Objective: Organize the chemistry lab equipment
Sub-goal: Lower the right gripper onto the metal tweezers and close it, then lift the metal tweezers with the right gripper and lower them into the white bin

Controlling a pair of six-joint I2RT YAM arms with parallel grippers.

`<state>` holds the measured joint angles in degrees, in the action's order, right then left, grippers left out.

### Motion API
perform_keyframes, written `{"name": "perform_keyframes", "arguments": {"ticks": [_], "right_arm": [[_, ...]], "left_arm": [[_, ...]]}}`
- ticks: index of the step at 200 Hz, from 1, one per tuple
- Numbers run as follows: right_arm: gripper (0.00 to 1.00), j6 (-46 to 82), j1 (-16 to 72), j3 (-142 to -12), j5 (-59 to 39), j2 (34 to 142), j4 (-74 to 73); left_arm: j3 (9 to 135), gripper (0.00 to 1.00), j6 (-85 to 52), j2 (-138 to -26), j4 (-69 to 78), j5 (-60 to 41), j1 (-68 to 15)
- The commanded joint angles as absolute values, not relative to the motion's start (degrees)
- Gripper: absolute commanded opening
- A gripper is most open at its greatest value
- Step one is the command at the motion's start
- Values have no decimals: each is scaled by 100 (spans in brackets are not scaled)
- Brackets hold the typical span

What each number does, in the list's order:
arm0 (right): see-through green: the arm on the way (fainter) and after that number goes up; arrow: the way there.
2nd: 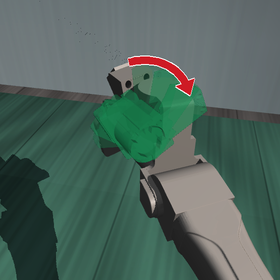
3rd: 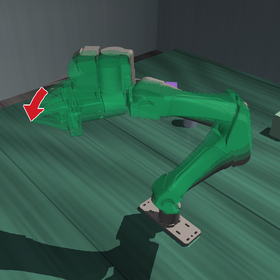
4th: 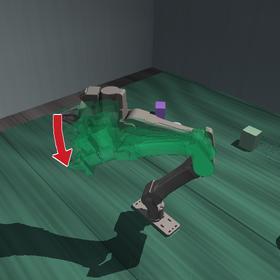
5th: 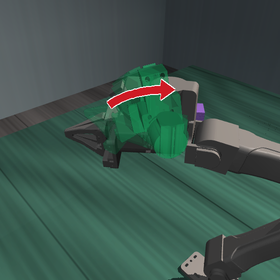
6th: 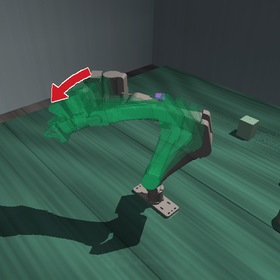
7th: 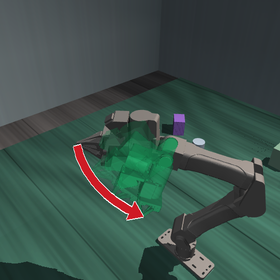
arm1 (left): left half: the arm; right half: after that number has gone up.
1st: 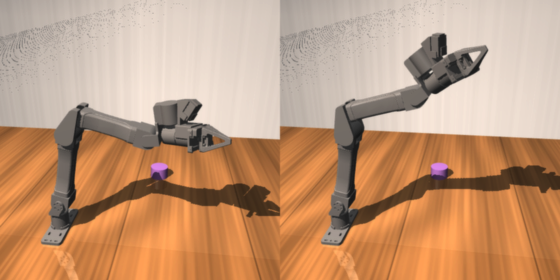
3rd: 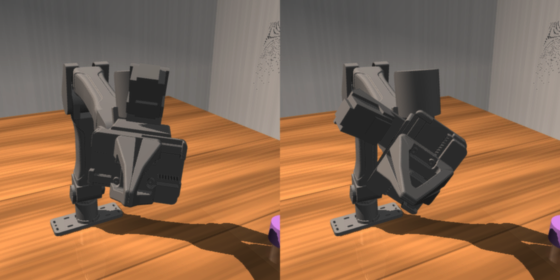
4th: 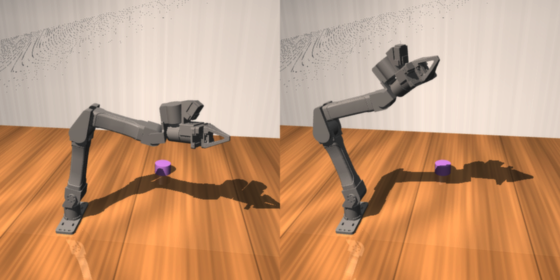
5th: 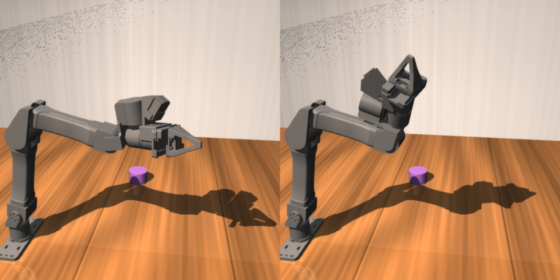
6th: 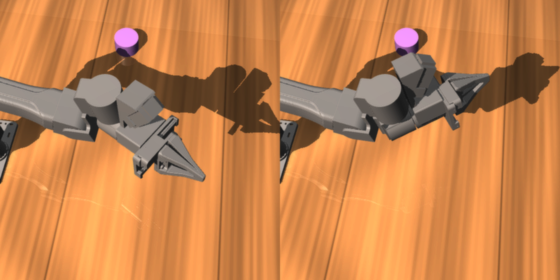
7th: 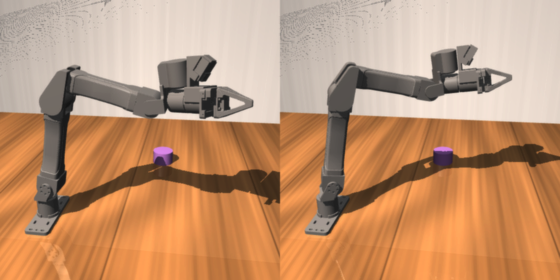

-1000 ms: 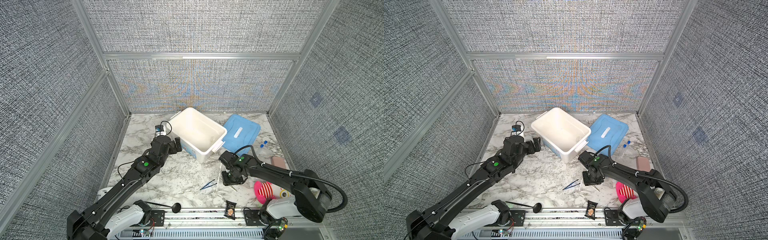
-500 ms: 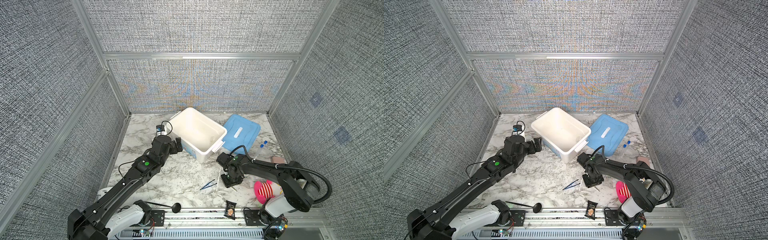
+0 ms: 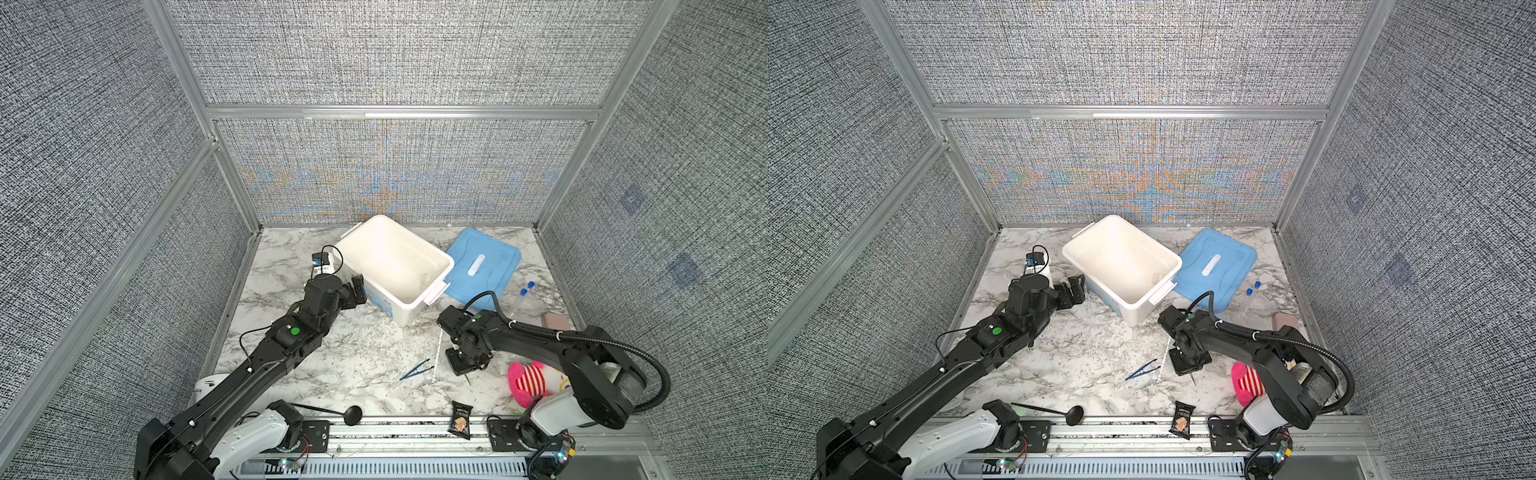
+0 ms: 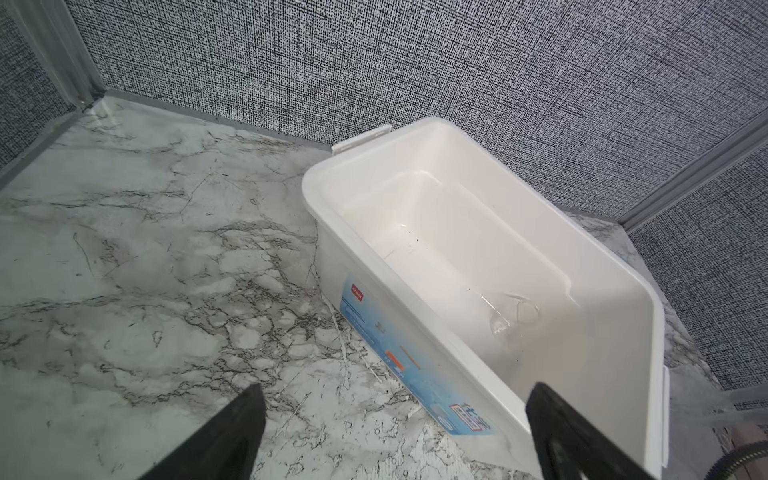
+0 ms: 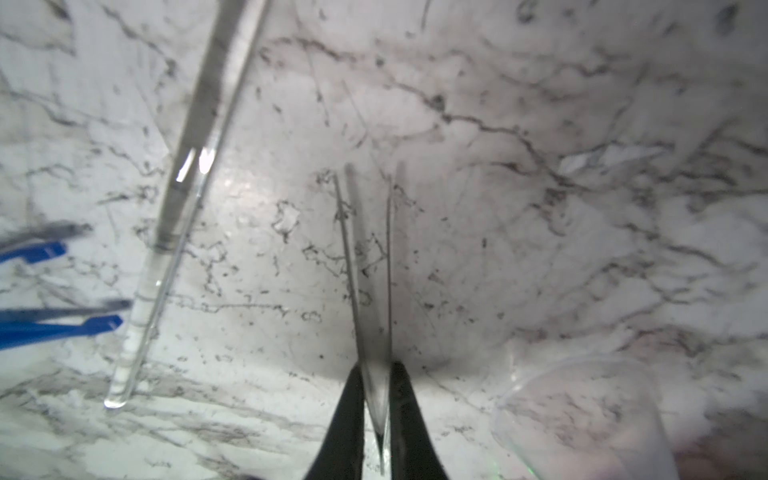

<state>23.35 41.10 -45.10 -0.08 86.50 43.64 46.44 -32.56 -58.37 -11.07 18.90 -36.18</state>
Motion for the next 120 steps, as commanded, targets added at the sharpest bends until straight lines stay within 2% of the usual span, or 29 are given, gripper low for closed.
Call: {"name": "perform_keyframes", "arguments": {"ticks": [1,59,120], "right_arm": [[7,2364,4099,-4455,-124,8676,4226],[0,2551,4094,-4569,88,8502,4393],[0,2629,4077,-5221,535,7617,5079]], "left_arm": [[4603,99,-3313,-5884,-759,1743,-3612],[4607,99,-3282,-5884,-508,1600,-3612],[4702,99,-3305,-5933,-570,1644,-3617]]}}
